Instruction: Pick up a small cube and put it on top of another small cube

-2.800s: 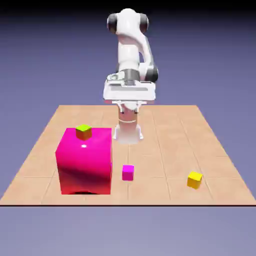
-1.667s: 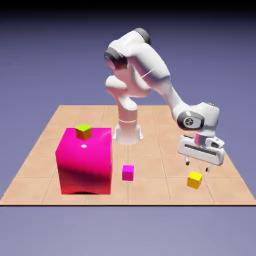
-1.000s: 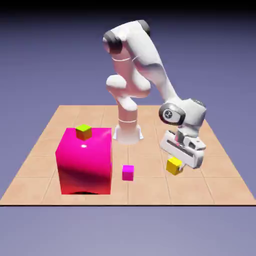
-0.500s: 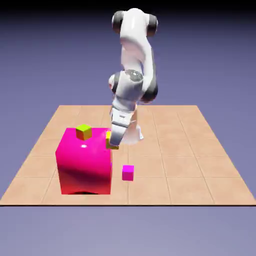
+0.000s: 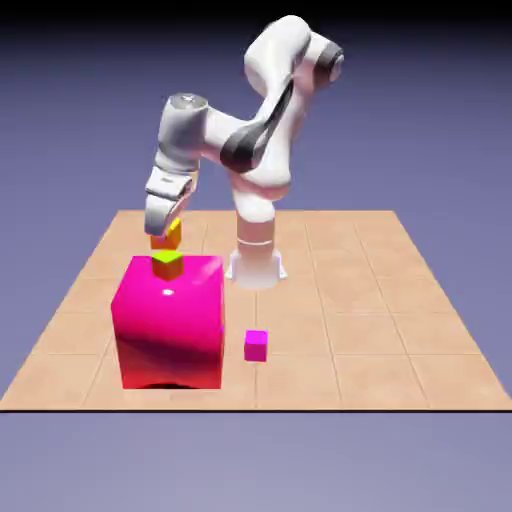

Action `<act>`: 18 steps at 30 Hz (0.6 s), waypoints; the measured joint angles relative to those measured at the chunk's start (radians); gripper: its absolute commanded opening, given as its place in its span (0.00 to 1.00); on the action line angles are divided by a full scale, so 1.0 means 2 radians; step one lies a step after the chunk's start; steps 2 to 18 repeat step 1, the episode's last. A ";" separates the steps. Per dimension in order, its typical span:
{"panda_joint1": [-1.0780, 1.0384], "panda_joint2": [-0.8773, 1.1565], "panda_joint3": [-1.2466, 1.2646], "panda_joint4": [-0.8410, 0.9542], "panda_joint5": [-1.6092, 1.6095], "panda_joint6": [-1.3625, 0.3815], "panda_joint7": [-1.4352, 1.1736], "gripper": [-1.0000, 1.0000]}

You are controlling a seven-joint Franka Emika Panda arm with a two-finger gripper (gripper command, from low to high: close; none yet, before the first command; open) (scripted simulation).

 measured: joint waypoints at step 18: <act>0.000 0.000 0.000 0.000 0.000 0.000 0.000 1.00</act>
